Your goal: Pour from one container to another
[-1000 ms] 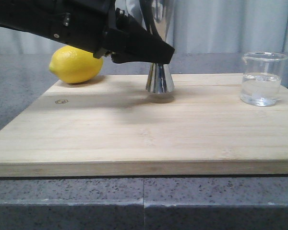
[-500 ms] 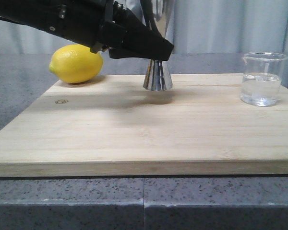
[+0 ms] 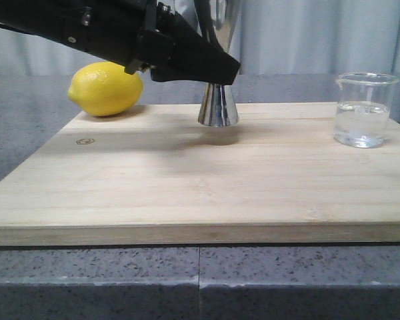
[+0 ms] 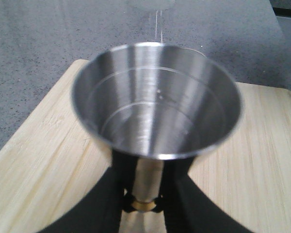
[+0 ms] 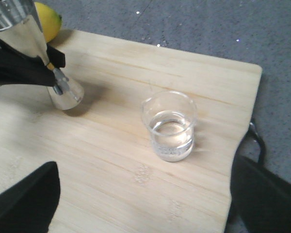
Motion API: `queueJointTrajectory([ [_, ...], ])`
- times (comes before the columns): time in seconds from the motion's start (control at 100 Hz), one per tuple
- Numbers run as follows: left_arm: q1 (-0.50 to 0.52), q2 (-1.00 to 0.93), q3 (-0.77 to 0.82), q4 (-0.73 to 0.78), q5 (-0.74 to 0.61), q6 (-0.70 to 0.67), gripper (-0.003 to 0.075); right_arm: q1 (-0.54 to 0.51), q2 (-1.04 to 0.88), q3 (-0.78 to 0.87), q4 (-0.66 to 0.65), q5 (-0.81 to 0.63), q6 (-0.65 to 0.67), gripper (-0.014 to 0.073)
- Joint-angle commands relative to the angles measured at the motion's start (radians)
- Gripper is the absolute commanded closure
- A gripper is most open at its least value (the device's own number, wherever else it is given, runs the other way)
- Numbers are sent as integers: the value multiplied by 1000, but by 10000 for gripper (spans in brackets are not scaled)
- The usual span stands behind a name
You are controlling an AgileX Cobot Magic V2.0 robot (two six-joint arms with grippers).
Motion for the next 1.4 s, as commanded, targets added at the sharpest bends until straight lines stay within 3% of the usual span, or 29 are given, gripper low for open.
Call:
queueJointTrajectory([
  [0.0,-8,-54,-31,-61,44,-7,638,20,33,-34,26,-60,-15,-52],
  [0.15,-8,-54,-31,-61,42,-7,638,56,96,-34,23,-94,-15,-52],
  [0.34,-8,-54,-31,-61,40,-7,638,117,103,51,34,-236,-15,-52],
  [0.59,-8,-54,-31,-61,39,-7,638,227,86,236,46,-552,-15,-52],
  [0.91,-8,-54,-31,-61,30,-7,638,411,92,339,98,-911,-13,-52],
  [1.06,-8,-54,-31,-61,25,-7,638,476,136,373,98,-1074,43,-52],
  [1.24,-8,-54,-31,-78,25,-7,638,519,213,373,98,-1157,65,-52],
  [1.39,-8,-54,-31,-78,25,-5,638,526,277,373,42,-1258,172,-52],
])
